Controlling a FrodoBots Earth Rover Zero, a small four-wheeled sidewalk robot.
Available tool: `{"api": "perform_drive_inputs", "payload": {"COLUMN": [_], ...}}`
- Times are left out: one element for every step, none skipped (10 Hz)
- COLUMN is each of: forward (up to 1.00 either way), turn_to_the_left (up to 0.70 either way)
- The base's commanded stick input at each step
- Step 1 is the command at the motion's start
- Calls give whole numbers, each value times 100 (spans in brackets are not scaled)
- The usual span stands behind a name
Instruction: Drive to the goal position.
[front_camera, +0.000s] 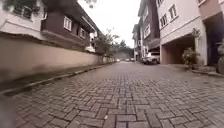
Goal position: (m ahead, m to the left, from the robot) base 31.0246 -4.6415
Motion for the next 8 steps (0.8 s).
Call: {"api": "perform_drive_inputs", "payload": {"forward": [70,70,70,70,70,70,70,70], "turn_to_the_left": [0,0,0,0,0,0,0,0]}}
